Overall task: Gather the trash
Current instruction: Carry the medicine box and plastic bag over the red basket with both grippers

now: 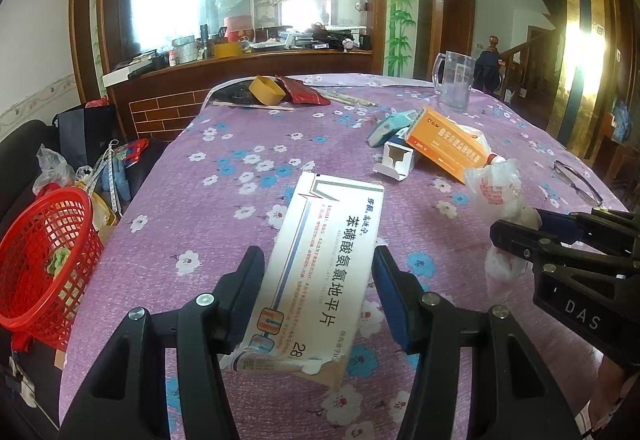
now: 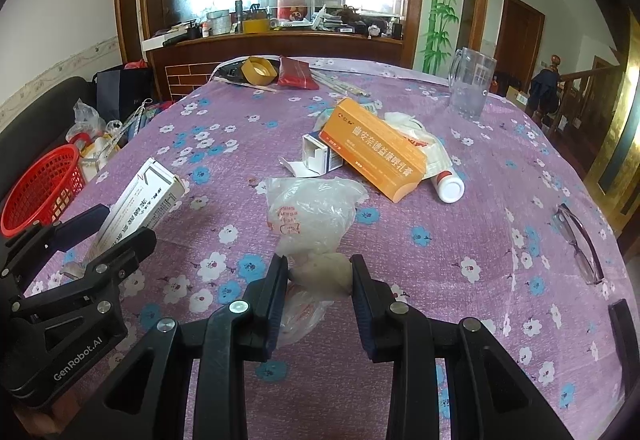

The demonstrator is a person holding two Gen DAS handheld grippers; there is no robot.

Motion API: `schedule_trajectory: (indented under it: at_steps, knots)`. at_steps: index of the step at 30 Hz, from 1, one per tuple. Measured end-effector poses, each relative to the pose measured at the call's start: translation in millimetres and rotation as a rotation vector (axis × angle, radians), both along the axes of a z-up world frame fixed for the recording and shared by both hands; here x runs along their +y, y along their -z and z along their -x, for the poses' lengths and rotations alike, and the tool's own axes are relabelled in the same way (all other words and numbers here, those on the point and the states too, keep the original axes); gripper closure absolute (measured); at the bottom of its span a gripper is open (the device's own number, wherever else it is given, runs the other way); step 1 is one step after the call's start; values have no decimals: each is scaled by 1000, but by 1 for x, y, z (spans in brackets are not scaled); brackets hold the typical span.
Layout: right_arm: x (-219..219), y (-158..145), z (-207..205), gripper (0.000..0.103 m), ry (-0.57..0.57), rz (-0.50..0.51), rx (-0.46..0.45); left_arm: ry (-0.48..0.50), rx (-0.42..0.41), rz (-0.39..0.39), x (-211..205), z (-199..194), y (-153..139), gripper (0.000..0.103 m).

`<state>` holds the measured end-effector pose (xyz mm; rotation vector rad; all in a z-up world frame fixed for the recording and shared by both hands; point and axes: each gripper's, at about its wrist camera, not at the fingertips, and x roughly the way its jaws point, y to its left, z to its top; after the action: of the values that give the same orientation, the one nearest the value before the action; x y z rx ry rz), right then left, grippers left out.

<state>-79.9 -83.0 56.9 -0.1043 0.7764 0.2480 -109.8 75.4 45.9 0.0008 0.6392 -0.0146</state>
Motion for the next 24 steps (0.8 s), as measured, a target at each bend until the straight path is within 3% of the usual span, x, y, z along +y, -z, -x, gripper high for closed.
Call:
schedule_trajectory:
  at_steps: [24]
  knots:
    - [34,-2,8,69,-46,75,-9,-34,-29,50,31,15,-6,48]
